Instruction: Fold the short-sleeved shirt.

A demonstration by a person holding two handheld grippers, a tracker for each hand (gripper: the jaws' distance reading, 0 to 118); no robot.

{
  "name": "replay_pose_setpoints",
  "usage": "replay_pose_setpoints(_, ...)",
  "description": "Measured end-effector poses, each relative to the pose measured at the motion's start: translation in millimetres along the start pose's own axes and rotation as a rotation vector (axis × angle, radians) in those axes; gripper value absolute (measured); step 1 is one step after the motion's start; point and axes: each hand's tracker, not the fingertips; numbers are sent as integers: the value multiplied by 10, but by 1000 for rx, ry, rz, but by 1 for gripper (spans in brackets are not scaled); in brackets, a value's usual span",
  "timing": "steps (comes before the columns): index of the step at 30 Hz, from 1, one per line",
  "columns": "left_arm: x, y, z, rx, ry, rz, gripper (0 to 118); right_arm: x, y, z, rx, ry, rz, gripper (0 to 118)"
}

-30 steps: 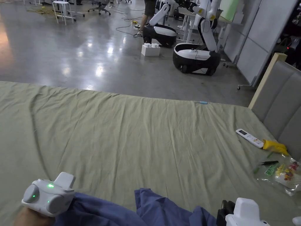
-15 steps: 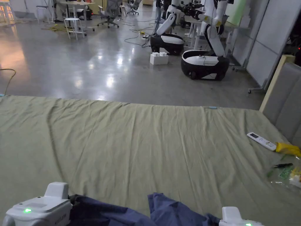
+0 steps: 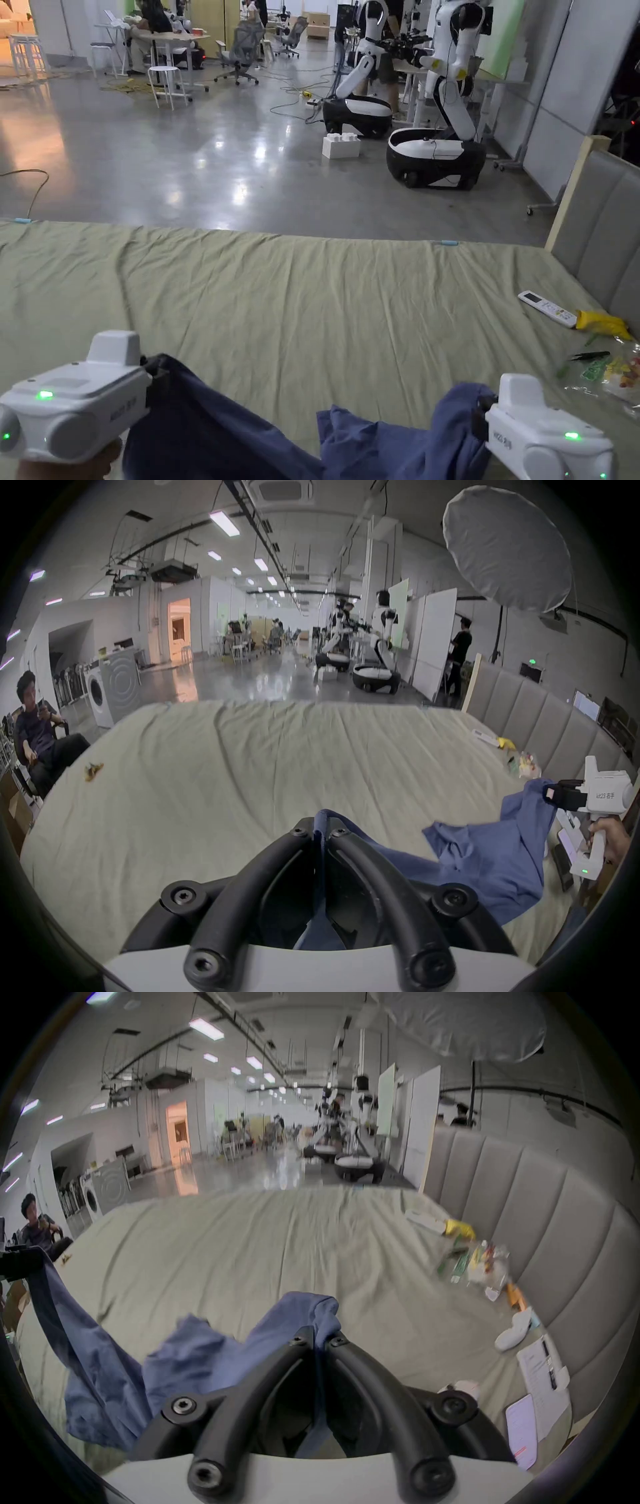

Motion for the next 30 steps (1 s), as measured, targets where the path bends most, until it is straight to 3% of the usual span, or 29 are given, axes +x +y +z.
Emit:
replay_pose_setpoints(8, -376, 595, 526, 144, 61, -12, 5, 24, 779, 712, 214, -30, 55, 5)
replay_pose_setpoints(19, -900, 1202, 986, 231, 154, 53, 5, 168, 1633, 1039, 334, -80, 27, 5)
replay_pose_setpoints(30, -1287, 1624, 760, 243, 216, 92, 5, -12, 2097, 1056, 380, -99, 19, 5)
